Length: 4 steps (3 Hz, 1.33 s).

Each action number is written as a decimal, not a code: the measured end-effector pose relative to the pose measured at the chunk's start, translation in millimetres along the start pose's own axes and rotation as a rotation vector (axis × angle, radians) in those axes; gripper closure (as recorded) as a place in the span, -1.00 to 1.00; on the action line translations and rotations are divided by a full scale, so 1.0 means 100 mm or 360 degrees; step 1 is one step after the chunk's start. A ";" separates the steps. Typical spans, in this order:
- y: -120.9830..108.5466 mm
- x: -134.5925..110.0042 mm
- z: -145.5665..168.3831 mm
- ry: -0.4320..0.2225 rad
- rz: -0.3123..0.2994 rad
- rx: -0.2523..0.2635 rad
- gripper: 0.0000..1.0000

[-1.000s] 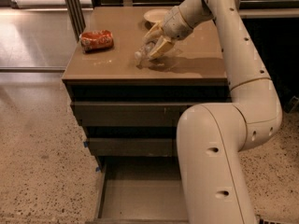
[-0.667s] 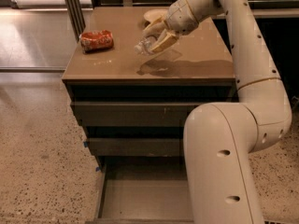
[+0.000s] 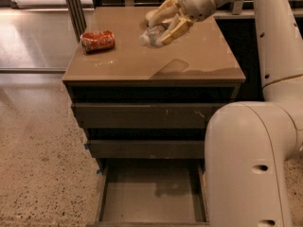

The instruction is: Place water bottle into bottom drawer

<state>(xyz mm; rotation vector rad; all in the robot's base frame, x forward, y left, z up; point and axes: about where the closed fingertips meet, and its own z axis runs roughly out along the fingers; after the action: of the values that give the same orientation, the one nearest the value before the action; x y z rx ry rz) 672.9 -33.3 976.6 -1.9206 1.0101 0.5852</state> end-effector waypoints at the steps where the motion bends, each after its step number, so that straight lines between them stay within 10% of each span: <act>1: 0.25 -0.38 -0.14 -0.0011 0.0038 -0.0038 1.00; 4: 0.28 -0.57 -0.36 0.0086 0.0069 0.0073 1.00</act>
Offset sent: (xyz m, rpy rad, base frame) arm -0.0363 -0.0125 0.0235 -0.0094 0.0160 0.0155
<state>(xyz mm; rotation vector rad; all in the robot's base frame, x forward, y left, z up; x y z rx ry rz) 618.3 -48.2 1022.3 -1.8870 1.0929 0.5322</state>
